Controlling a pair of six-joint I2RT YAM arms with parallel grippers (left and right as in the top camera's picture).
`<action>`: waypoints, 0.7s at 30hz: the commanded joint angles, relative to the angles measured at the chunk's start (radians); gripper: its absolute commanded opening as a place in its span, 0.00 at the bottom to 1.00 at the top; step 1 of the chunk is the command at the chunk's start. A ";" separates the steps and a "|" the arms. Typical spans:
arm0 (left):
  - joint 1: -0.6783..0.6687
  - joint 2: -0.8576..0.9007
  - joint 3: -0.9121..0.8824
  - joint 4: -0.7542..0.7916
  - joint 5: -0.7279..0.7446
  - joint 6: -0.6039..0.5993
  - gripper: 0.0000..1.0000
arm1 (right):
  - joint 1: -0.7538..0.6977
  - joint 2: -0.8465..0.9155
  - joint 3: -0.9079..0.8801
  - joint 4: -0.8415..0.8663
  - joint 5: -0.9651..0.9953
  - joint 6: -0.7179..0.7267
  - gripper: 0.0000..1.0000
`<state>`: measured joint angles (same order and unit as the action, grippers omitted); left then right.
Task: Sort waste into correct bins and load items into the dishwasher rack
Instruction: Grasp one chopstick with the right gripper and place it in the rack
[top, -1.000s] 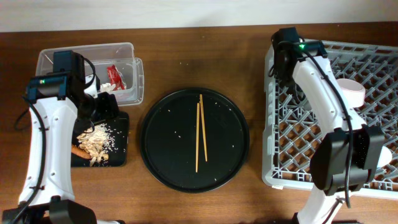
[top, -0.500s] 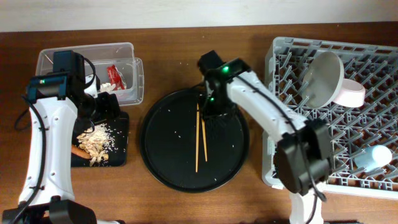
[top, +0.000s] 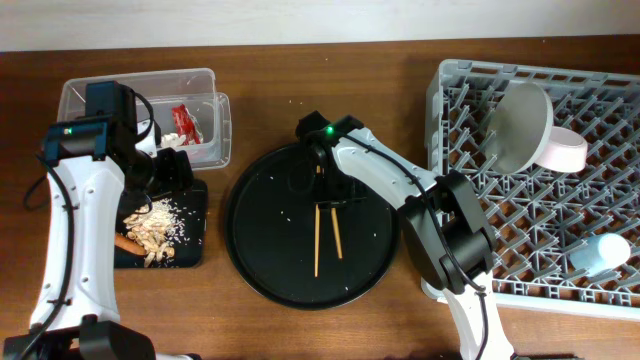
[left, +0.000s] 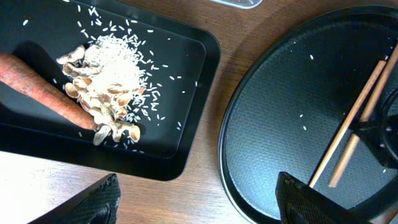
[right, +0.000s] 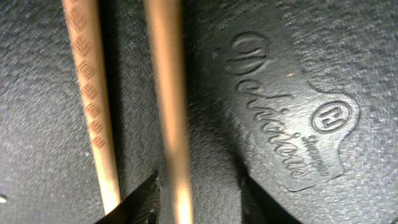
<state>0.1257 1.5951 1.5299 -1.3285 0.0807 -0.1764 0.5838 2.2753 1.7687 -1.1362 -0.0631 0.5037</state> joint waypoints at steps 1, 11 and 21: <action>0.005 -0.008 0.007 -0.005 0.001 0.005 0.80 | 0.006 0.022 -0.023 0.000 0.023 0.037 0.29; 0.005 -0.008 0.007 -0.004 0.000 0.005 0.80 | -0.002 -0.121 -0.004 -0.080 0.050 -0.001 0.04; 0.005 -0.008 0.007 -0.005 0.001 0.005 0.80 | -0.432 -0.438 -0.005 -0.329 0.158 -0.160 0.04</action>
<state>0.1257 1.5951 1.5299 -1.3323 0.0803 -0.1764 0.2108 1.8557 1.7626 -1.4563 0.0696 0.3828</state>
